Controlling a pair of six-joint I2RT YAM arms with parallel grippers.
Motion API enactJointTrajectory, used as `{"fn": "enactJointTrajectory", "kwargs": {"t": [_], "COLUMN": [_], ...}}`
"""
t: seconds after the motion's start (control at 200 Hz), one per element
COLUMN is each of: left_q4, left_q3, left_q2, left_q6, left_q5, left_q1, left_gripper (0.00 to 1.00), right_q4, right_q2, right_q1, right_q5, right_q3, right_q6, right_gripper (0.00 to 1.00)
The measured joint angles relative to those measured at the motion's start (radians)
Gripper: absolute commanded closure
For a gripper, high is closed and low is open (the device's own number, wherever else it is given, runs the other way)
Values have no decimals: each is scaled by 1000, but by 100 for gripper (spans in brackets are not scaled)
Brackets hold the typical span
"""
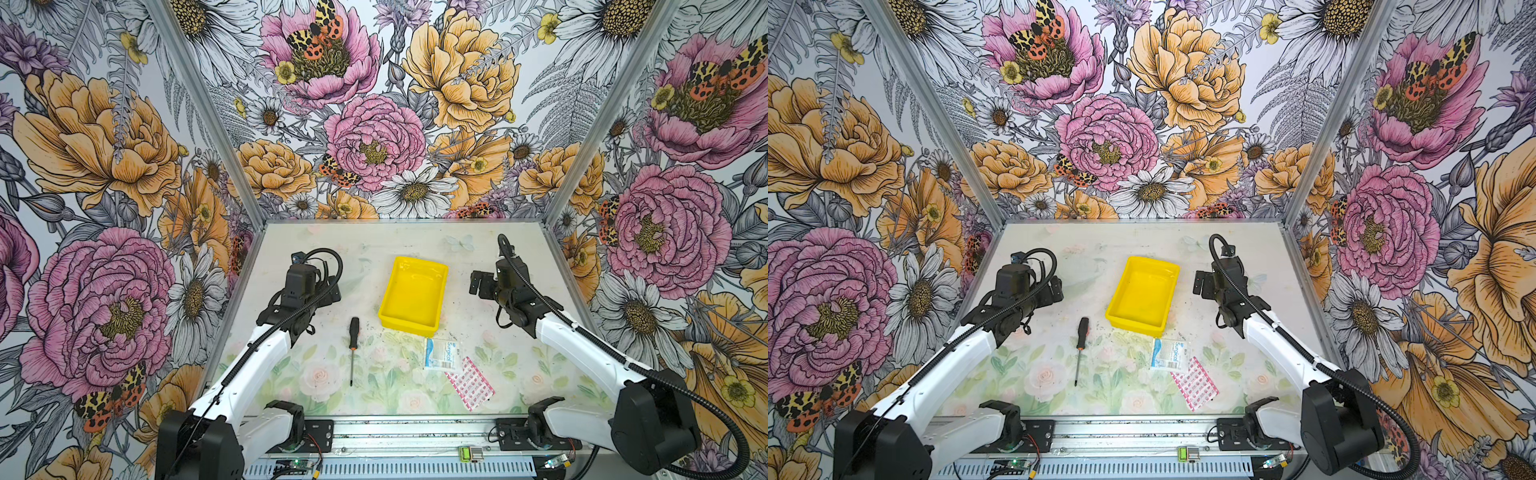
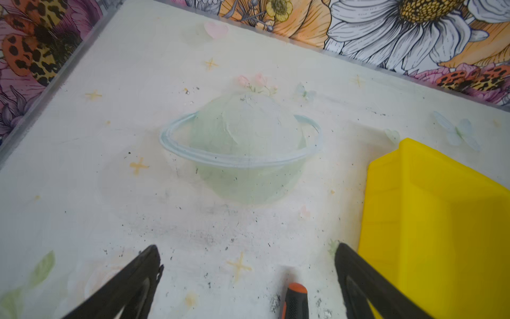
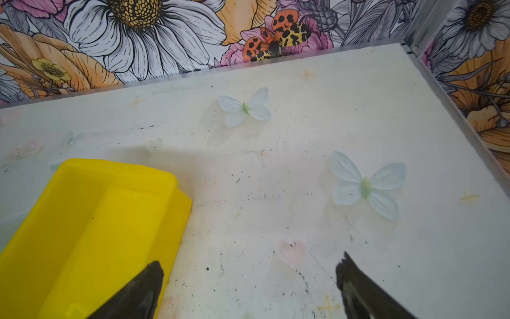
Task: Put the screwdriver in the bin
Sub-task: 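Move the left gripper over the screwdriver handle while the right arm reaches toward the bin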
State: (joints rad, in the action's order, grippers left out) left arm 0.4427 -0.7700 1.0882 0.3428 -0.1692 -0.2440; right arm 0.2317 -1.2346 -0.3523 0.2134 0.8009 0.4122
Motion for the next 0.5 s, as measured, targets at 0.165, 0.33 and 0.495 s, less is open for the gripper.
{"fn": "enactJointTrajectory", "kwargs": {"t": [0.165,0.33,0.495], "left_q4": [95,132,152], "left_q3": [-1,0,0], "left_q2": [0,0,9], "left_q6": [58,110,157], "left_q5": [32,36,51], "left_q1": [-58,-119,-171], "left_gripper": [2,1,2], "right_q4": [30,44,58], "right_q2": [2,-10,-15], "right_q1": [-115,-208,-276], "right_q5": [-13,-50,-111], "right_q3": [19,72,100], "right_q6": [-20,-109,-217], "right_gripper": [1,0,1]}}
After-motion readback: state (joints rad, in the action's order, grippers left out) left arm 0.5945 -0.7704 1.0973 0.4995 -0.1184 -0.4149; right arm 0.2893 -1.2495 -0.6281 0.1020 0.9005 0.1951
